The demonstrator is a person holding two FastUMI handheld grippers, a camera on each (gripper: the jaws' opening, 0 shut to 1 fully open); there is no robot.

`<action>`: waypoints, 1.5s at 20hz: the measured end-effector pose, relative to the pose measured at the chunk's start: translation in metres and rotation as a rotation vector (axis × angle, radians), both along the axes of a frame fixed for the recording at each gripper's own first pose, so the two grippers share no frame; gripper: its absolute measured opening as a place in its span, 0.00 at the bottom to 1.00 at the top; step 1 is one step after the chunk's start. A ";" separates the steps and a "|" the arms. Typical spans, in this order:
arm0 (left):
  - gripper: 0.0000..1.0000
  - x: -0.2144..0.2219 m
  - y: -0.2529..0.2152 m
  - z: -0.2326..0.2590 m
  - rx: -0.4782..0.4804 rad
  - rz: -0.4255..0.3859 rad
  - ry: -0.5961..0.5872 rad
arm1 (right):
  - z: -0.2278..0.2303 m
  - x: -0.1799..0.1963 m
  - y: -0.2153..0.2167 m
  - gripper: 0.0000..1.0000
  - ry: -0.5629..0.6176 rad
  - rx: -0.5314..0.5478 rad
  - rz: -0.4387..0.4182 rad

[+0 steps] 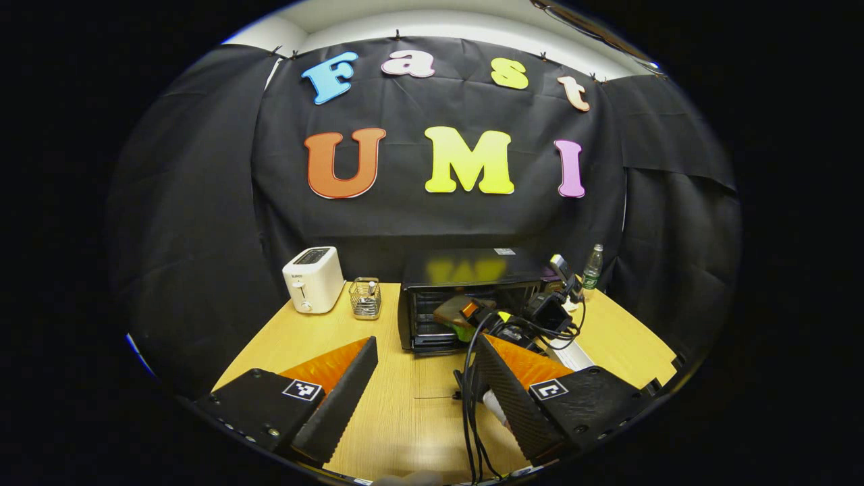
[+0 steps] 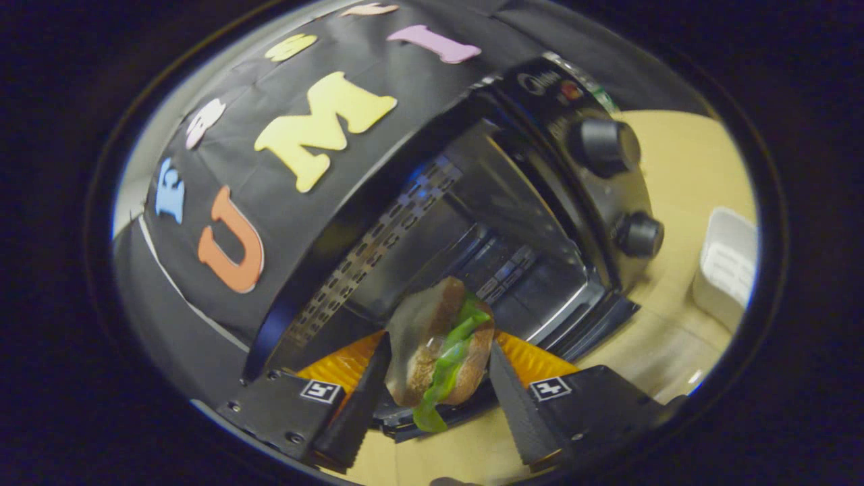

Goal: Open the electric oven with the left hand, put the food in, and close the electric oven.

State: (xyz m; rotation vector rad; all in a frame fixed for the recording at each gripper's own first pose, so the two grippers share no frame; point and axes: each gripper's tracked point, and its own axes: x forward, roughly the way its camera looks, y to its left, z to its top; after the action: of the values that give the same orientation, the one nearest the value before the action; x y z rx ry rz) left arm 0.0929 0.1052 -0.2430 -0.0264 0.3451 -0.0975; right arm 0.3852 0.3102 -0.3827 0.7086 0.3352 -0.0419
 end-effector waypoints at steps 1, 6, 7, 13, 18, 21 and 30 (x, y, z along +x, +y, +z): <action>0.96 0.000 0.001 0.000 -0.001 0.003 -0.001 | -0.004 0.001 -0.005 0.94 0.020 -0.082 0.002; 0.96 0.005 -0.004 0.004 0.000 0.005 -0.023 | 0.004 -0.004 -0.023 1.00 0.008 -0.269 0.014; 0.96 0.007 -0.005 0.005 0.001 0.007 -0.027 | 0.011 -0.006 -0.023 0.96 -0.008 -0.256 0.024; 0.96 0.014 -0.008 0.003 0.007 0.025 -0.045 | 0.044 -0.039 -0.055 0.96 -0.042 -0.305 0.046; 0.96 0.021 -0.014 -0.010 0.024 0.037 -0.051 | 0.086 -0.093 -0.109 1.00 -0.071 -0.413 0.066; 0.96 0.025 -0.029 -0.029 0.049 0.020 -0.026 | 0.117 -0.133 -0.144 1.00 -0.098 -0.470 0.083; 0.96 0.023 -0.083 -0.110 0.051 0.052 0.104 | 0.191 -0.237 -0.265 0.96 -0.161 -0.590 0.053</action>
State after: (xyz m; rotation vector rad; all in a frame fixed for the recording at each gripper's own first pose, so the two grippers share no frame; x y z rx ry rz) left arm 0.1154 0.0223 -0.3532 0.0101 0.4506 -0.0359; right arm 0.1480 0.0451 -0.1918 0.1161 0.1719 -0.0306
